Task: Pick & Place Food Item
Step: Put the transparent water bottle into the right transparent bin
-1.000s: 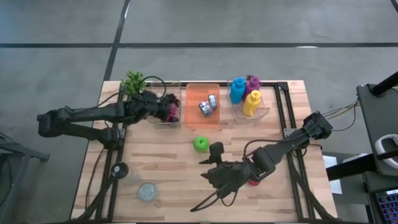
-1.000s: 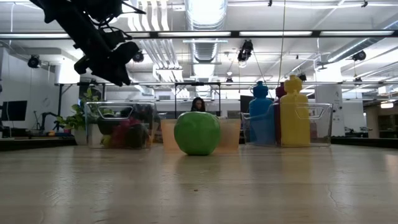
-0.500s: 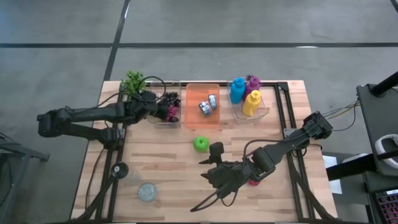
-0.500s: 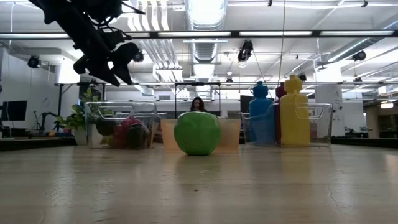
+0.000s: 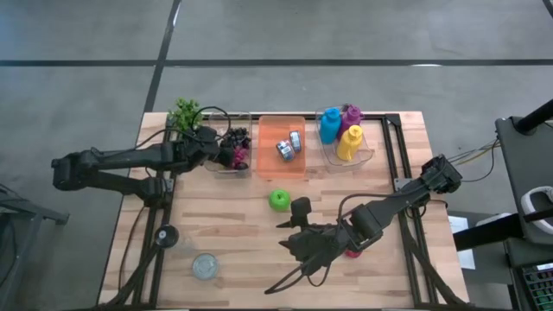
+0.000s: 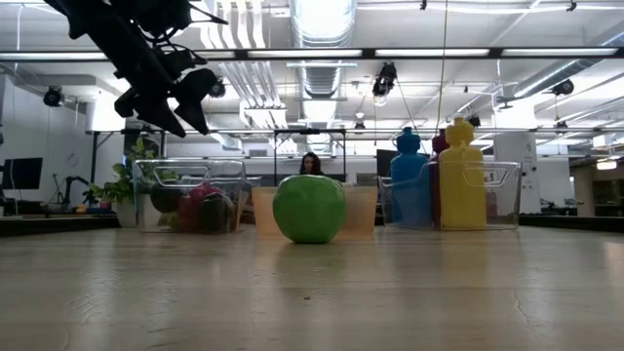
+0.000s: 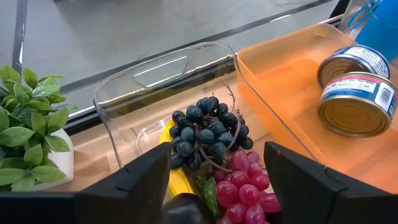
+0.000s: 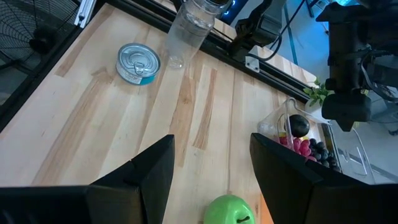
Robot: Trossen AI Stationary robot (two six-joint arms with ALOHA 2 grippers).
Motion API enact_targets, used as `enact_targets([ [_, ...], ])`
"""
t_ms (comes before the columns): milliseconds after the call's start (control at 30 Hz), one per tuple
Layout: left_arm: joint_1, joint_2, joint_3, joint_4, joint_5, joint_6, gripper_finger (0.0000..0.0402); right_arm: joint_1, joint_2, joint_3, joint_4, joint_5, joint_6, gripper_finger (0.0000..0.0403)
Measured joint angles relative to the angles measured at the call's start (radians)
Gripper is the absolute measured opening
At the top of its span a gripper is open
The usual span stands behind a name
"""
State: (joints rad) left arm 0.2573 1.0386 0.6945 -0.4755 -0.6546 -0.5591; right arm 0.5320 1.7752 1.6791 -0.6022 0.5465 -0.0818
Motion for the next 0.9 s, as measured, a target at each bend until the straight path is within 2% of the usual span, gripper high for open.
enact_targets([
  [467,0.000,-0.001,0.002,-0.001,0.002,0.004,0.0275,0.000,0.000,0.000,0.000,0.000,0.000,0.0205],
  [567,0.000,-0.011,0.028,-0.001,0.069,0.039,0.0268,0.000,0.000,0.000,0.000,0.000,0.000,0.0205],
  [667,0.000,-0.027,0.064,-0.012,0.214,0.156,0.0262,0.001,-0.003,0.000,-0.005,0.000,0.001,0.0205],
  [767,-0.013,-0.045,0.091,-0.026,0.345,0.190,0.0257,0.001,-0.011,0.000,-0.025,-0.001,0.004,0.0205],
  [900,-0.099,-0.074,0.093,-0.026,0.328,0.193,0.0251,0.001,-0.023,0.000,-0.064,-0.002,0.056,0.0205],
])
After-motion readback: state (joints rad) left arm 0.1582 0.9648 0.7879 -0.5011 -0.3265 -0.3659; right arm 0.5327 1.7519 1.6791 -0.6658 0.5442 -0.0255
